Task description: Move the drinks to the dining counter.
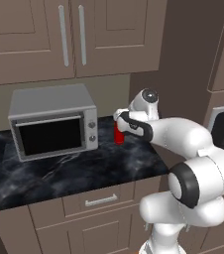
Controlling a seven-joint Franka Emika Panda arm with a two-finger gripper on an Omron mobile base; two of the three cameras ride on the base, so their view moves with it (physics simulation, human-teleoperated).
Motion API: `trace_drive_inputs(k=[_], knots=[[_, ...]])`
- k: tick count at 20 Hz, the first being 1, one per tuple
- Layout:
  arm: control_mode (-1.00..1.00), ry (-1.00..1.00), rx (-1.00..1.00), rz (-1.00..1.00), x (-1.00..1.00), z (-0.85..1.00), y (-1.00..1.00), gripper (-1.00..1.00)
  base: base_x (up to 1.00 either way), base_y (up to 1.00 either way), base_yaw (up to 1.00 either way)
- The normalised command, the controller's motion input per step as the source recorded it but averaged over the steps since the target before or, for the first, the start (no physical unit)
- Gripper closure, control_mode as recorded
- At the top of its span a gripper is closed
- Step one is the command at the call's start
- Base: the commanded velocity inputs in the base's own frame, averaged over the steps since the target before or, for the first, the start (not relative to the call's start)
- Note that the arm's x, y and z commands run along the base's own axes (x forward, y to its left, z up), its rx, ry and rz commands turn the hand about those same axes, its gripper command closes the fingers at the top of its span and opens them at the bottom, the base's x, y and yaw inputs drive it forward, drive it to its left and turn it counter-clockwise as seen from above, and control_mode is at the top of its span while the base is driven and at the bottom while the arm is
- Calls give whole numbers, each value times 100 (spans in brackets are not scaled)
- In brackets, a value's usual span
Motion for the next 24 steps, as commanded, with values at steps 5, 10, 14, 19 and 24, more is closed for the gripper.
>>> trace_drive_inputs(k=[5,10,14,19,24], knots=[[-100,0,0,0,8,0,8,-100,0,0,0],[-100,0,0,0,3,0,5,-100,0,0,0],[-100,0,0,0,0,0,0,-100,0,0,0],[-100,0,0,0,1,0,0,-100,0,0,0],[-100,0,0,0,23,0,0,-100,0,0,0]])
